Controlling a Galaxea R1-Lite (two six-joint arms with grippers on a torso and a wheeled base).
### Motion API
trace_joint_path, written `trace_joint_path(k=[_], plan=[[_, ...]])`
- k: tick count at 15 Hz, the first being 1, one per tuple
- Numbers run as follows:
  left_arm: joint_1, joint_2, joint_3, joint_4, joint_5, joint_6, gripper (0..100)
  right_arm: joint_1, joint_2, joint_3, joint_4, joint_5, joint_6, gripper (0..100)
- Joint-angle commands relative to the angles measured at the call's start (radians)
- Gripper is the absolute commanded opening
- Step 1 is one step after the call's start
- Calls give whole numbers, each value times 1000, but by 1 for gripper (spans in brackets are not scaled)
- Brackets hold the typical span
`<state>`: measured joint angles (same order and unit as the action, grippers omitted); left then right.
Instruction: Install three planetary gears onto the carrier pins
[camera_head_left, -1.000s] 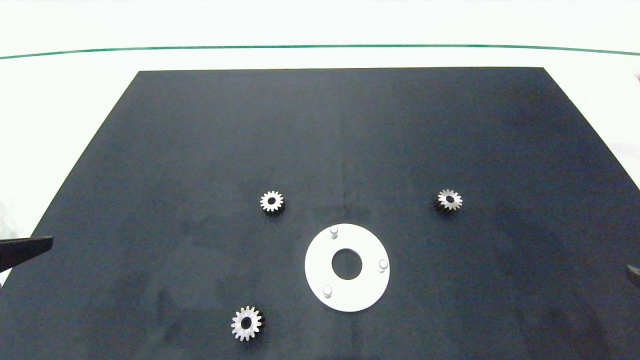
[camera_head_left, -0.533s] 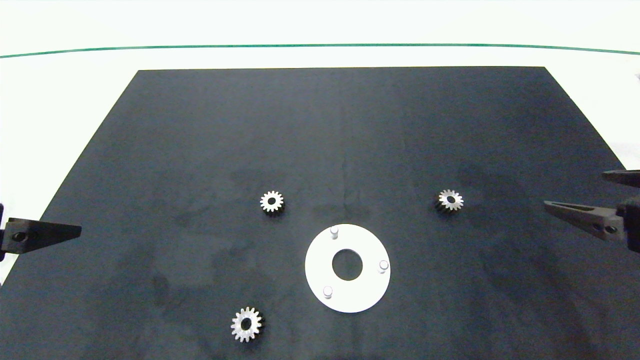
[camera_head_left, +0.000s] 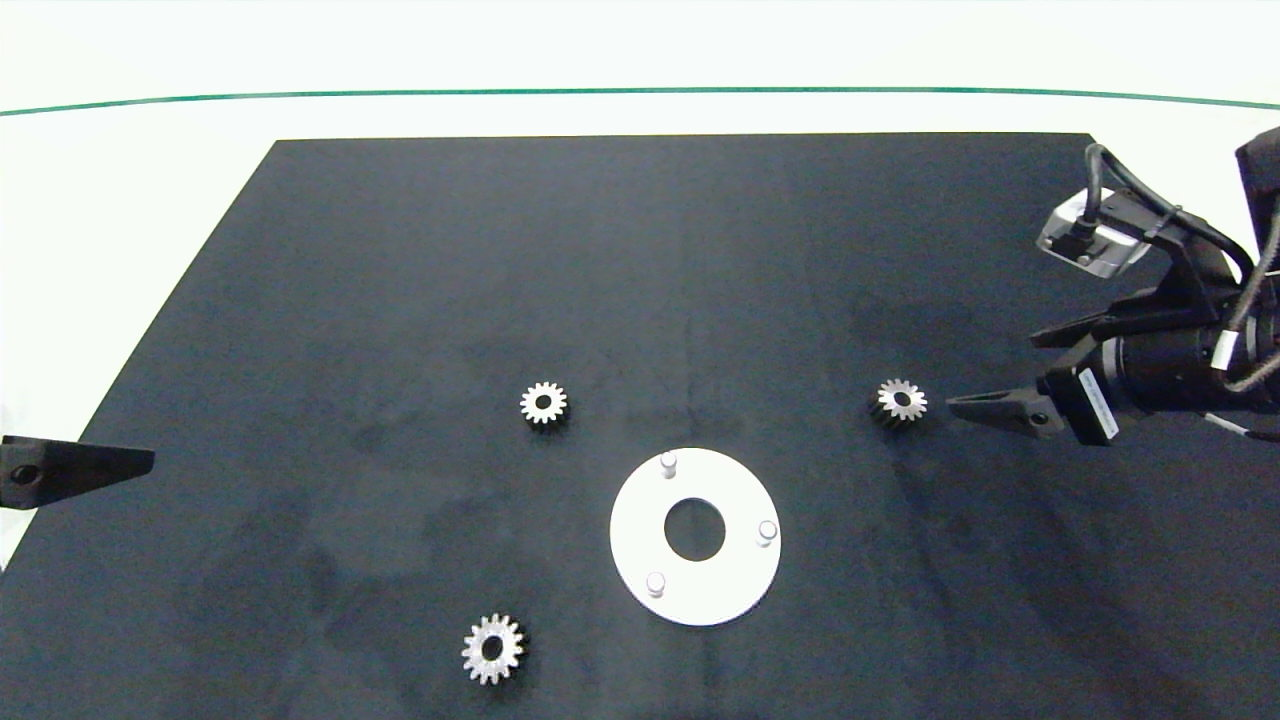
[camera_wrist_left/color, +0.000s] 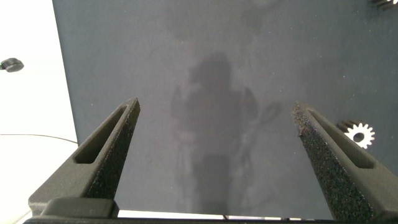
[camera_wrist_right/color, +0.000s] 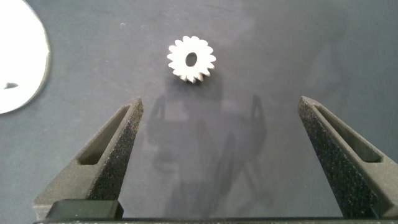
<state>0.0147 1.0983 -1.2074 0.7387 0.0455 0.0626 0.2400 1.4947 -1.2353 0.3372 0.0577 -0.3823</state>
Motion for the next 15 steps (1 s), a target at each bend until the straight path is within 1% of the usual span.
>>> trace_joint_path(k=[1, 2, 3, 4, 5, 7, 10, 15], plan=[[-10, -12, 0, 5, 0, 2, 100, 30, 87, -122, 75, -4, -7, 100], [-13, -17, 0, 5, 0, 2, 100, 32, 124, -151, 82, -7, -18, 100], [-13, -18, 0, 7, 0, 2, 100, 32, 133, -158, 83, -10, -23, 100], [-15, -23, -3, 28, 0, 3, 100, 32, 156, -164, 88, -33, -33, 100], [-22, -23, -3, 28, 0, 2, 100, 30, 165, -164, 98, -44, -40, 100], [-42, -25, -3, 33, 0, 2, 100, 30, 185, -164, 103, -44, -40, 100], [-39, -37, -3, 31, 0, 2, 100, 33, 242, -158, 101, -44, -38, 100], [-42, -44, -3, 30, 4, 5, 100, 30, 272, -167, 92, -45, -40, 100]])
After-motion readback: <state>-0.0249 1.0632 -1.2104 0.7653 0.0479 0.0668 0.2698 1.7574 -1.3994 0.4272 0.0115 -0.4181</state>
